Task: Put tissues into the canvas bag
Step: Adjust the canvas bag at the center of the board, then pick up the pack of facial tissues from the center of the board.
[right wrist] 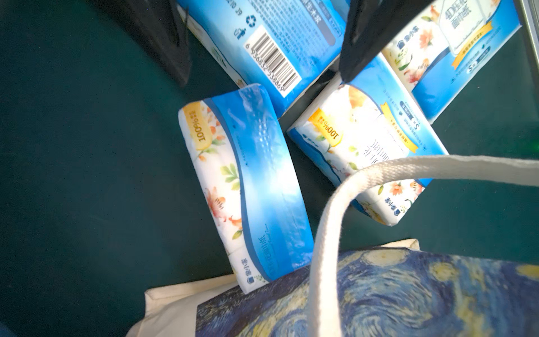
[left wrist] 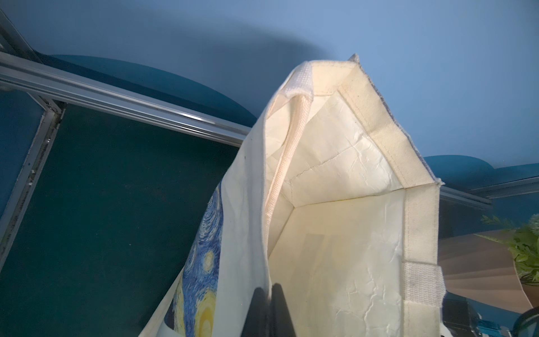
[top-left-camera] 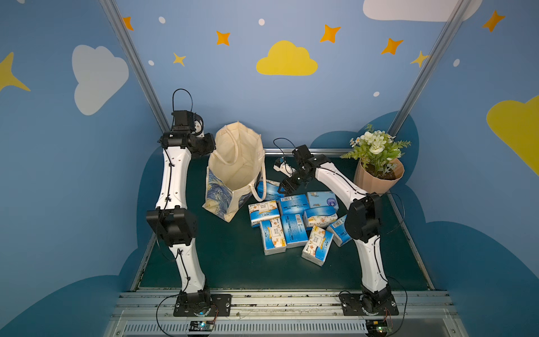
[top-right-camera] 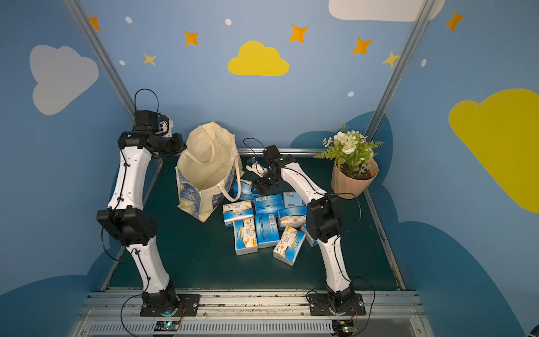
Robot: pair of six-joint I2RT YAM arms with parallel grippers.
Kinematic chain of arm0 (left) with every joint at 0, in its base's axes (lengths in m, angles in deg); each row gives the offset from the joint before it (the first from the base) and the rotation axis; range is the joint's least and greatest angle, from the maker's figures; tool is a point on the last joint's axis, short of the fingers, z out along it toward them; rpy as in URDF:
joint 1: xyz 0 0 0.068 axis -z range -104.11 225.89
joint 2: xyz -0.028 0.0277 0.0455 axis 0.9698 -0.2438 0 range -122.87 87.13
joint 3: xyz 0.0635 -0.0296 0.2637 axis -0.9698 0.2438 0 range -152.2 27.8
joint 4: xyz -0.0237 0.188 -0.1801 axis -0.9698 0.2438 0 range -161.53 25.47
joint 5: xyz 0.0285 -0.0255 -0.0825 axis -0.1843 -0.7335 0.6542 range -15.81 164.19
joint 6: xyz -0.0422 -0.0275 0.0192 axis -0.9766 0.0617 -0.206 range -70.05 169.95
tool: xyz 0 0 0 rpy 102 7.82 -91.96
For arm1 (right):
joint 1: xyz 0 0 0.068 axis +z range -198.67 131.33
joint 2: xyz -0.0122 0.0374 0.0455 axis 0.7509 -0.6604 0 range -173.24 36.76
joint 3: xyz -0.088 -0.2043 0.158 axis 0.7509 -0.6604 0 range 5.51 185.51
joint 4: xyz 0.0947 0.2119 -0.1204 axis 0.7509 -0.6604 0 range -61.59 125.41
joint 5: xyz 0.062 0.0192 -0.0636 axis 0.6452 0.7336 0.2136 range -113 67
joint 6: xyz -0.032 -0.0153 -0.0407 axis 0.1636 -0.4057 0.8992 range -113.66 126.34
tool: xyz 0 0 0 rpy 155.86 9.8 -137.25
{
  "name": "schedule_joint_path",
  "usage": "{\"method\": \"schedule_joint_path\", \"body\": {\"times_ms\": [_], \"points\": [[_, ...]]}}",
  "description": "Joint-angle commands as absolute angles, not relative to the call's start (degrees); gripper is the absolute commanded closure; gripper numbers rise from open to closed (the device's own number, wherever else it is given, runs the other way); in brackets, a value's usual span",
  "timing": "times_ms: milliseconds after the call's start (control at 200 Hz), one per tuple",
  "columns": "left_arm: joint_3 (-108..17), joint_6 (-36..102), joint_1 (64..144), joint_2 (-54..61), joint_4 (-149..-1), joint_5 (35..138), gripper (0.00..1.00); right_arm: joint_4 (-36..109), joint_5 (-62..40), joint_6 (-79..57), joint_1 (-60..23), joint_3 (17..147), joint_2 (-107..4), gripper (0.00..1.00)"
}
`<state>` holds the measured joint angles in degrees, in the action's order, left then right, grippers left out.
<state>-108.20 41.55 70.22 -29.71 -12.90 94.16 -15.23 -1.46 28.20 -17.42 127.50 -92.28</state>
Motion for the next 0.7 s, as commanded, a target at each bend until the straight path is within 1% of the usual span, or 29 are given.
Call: {"method": "schedule_joint_path", "body": {"times_ms": [0, 135, 326, 521, 696], "points": [[-111.65, 41.42, 70.35, -30.85, -11.26, 96.16, 0.96, -14.15, 1.22, 28.57, -16.95, 131.09, -95.48, 0.17], [-113.90, 41.54, 70.53, -31.79, -10.10, 96.73, 0.97, -14.40, 1.30, 28.45, -16.61, 134.46, -98.85, 0.16], [-115.27, 41.71, 70.98, -32.39, -9.88, 97.57, 0.97, -13.35, -2.10, 28.29, -16.33, 135.67, -101.70, 0.14], [-116.34, 41.80, 71.39, -33.15, -9.55, 97.90, 0.97, -13.98, -1.90, 29.17, -15.84, 133.21, -100.67, 0.14], [-116.36, 41.88, 72.70, -33.85, -9.92, 98.14, 0.96, -13.31, -7.55, 29.70, -15.19, 131.25, -100.27, 0.15]]}}
